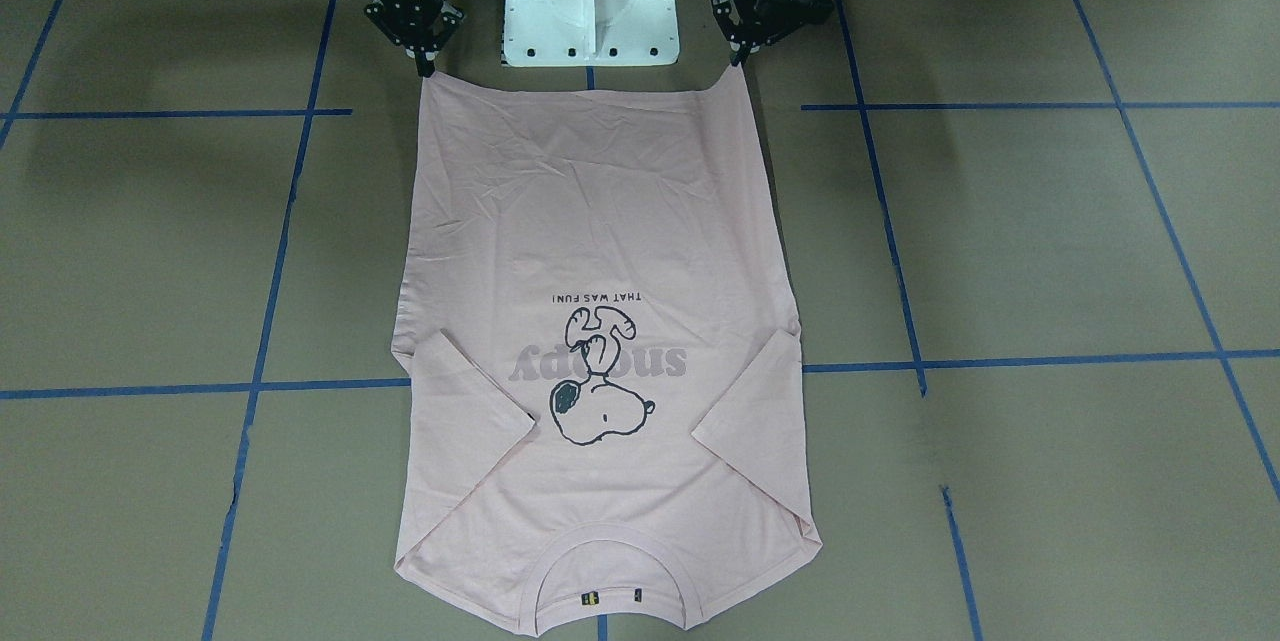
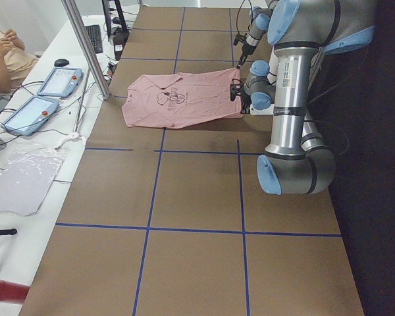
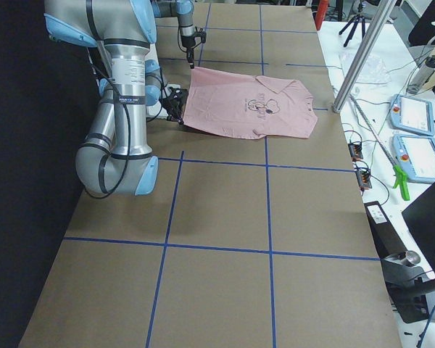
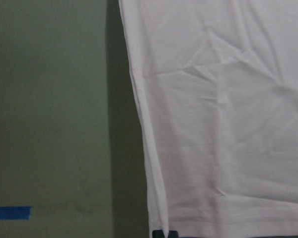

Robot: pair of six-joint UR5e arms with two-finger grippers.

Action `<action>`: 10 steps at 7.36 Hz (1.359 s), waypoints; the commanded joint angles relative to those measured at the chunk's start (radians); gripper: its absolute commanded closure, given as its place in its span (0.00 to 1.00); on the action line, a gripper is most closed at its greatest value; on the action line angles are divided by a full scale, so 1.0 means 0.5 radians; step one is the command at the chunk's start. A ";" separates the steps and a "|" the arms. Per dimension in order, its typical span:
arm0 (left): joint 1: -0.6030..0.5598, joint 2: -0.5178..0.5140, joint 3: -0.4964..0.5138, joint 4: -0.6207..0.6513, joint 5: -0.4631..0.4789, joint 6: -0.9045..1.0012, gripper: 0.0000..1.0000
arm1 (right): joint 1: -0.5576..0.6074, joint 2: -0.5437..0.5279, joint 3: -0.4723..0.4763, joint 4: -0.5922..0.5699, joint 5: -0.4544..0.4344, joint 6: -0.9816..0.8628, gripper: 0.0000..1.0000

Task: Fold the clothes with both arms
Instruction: 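Grasp the hem corners with both grippers, then lift the hem with both grippers and fold it over toward the collar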

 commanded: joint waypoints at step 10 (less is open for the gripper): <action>-0.888 -0.717 0.366 0.598 -0.373 0.748 1.00 | 0.804 0.771 -0.312 -0.461 0.275 -0.614 1.00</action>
